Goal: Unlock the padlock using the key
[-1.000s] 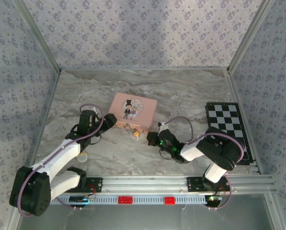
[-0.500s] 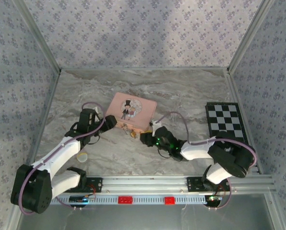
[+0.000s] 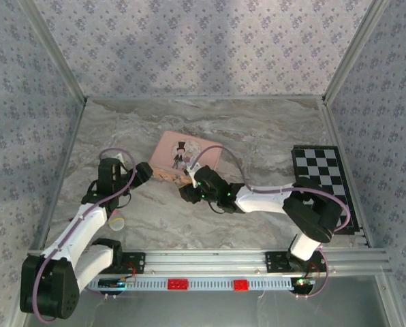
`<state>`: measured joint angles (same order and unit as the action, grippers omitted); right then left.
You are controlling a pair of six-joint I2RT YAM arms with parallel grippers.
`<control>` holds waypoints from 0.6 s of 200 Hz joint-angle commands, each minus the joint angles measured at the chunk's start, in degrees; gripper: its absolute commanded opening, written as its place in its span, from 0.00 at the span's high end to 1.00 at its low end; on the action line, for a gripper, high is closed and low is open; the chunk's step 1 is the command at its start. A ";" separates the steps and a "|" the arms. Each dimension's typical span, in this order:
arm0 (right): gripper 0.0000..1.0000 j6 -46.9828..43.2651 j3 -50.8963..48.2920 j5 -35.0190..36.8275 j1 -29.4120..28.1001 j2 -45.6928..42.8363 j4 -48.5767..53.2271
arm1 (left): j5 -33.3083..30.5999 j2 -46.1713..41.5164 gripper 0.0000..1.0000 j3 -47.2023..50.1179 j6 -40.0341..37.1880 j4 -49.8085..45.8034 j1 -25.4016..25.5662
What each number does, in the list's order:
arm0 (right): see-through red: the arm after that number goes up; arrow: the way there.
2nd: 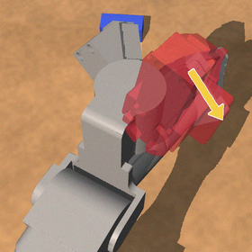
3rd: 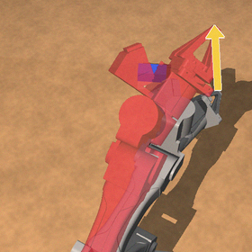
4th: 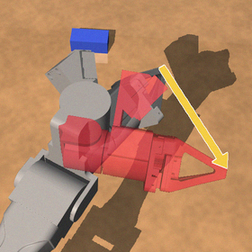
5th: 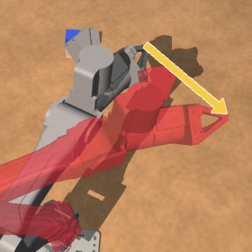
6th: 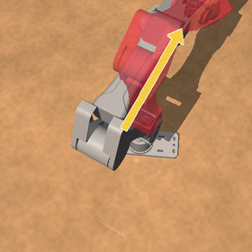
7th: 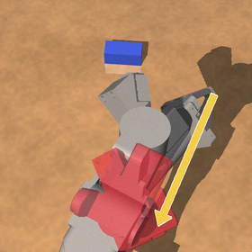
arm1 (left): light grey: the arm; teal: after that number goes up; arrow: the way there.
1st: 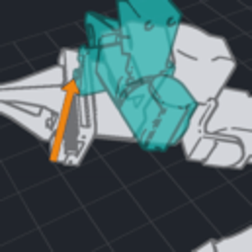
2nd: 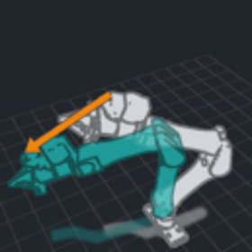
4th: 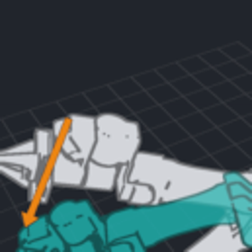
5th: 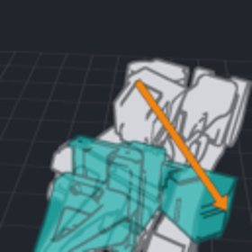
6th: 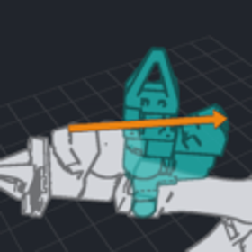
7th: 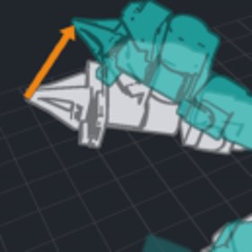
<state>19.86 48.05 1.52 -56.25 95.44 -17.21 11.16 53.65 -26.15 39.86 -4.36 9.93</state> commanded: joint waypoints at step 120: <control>0.59 7.93 0.62 -12.13 11.43 4.34 -2.38 | 3.29 -1.17 0.24 4.43 -1.45 3.28 -1.23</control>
<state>20.84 50.76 -6.76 -44.25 98.98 -17.19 13.63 52.93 -22.55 39.59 -2.76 8.99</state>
